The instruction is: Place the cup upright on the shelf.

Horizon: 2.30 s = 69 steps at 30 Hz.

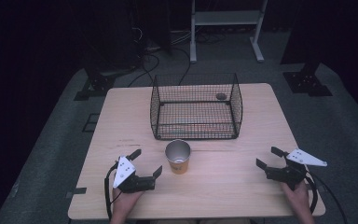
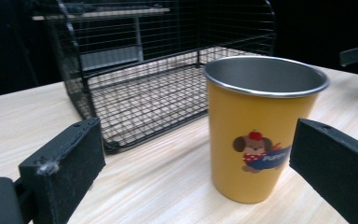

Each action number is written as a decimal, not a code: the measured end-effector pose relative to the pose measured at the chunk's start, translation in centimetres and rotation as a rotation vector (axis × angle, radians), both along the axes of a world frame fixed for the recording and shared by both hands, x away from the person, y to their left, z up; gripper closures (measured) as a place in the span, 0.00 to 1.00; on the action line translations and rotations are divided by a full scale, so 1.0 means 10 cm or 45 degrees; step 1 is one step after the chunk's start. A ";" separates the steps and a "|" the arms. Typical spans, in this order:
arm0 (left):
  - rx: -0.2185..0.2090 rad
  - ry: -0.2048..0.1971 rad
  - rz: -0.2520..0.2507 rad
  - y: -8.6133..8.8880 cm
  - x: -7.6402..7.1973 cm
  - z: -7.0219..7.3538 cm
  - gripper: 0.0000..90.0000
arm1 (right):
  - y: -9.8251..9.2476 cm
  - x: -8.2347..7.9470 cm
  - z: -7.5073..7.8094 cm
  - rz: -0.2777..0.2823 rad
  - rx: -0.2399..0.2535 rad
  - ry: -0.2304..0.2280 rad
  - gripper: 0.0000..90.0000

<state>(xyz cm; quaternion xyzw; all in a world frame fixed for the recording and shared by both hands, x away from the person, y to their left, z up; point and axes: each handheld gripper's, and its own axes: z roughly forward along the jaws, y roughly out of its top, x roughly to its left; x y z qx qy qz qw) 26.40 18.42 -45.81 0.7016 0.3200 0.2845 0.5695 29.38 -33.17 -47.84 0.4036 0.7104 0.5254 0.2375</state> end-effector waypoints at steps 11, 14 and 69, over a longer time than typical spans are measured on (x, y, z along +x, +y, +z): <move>0.028 0.013 -0.070 -0.13 0.00 -0.03 0.03 | 0.00 0.00 0.00 -0.001 0.000 -0.001 0.14; 0.037 0.018 -0.086 -0.16 -0.01 -0.04 0.03 | 0.00 0.00 0.00 -0.001 0.000 -0.001 0.14; 0.068 0.123 -0.140 -0.71 0.37 -0.05 0.01 | 0.01 0.00 0.00 -0.001 -0.009 0.000 0.14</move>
